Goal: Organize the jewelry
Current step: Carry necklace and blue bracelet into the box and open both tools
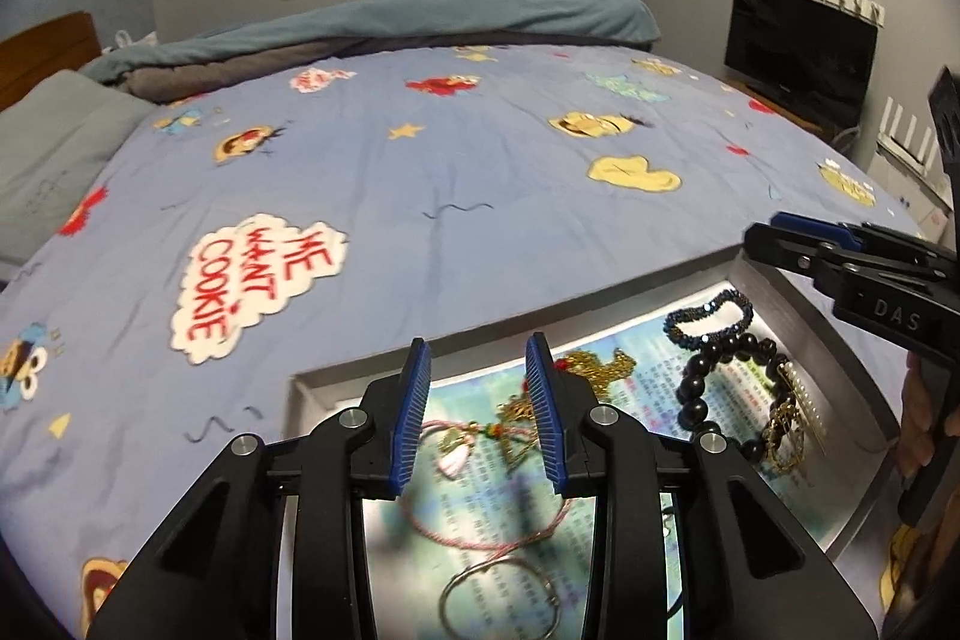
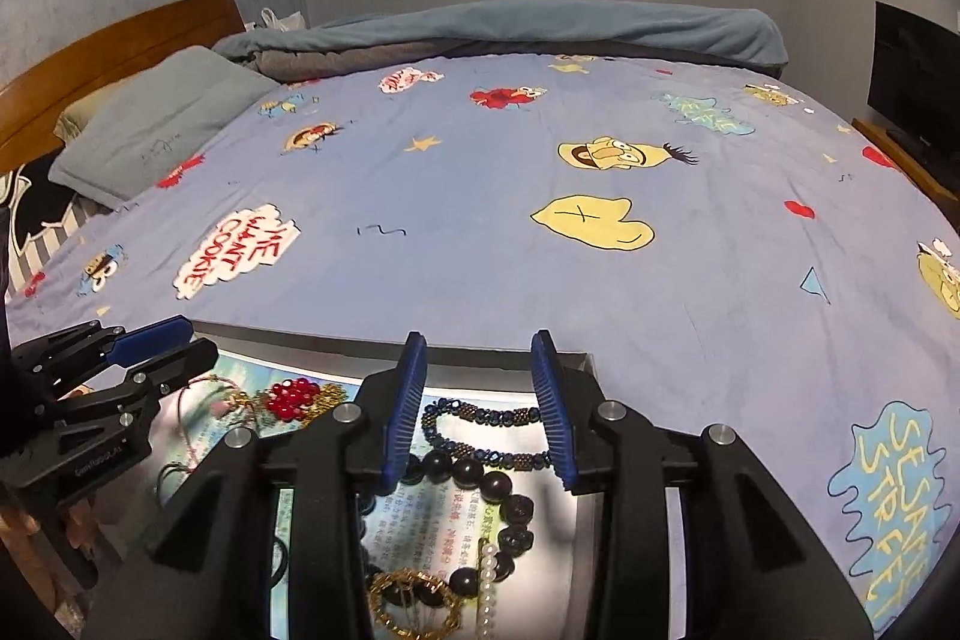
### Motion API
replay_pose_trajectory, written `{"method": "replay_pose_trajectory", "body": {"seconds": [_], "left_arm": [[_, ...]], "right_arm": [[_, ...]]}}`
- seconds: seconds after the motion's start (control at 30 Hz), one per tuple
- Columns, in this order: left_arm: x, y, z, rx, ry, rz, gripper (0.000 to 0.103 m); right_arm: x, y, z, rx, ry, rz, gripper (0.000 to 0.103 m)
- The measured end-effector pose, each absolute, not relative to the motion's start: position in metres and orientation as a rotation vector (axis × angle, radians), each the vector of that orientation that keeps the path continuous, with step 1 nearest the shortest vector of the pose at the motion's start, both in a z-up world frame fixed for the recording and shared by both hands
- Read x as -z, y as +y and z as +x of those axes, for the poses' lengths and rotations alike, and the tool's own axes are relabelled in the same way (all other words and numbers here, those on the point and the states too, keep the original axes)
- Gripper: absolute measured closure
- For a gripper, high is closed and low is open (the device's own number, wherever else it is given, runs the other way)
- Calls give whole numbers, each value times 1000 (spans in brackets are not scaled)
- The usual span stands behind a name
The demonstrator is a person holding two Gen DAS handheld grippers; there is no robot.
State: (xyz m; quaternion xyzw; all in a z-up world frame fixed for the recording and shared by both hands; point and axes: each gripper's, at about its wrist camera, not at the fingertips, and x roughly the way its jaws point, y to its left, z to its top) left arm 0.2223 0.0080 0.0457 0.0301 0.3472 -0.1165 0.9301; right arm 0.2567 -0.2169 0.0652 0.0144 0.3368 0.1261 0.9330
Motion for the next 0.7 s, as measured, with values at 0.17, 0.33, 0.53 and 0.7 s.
{"method": "replay_pose_trajectory", "body": {"seconds": [0.17, 0.33, 0.53, 0.7], "left_arm": [[-56, 19, 212, 217, 708, 31, 68], [-70, 24, 197, 215, 714, 26, 68], [-89, 28, 170, 207, 682, 28, 56], [-101, 31, 143, 180, 645, 41, 26]], "right_arm": [[-78, -217, 241, -270, 668, 31, 67], [-88, -220, 222, -285, 671, 11, 67], [-94, -233, 200, -280, 686, 28, 67], [-97, -233, 177, -296, 697, 23, 59]]}}
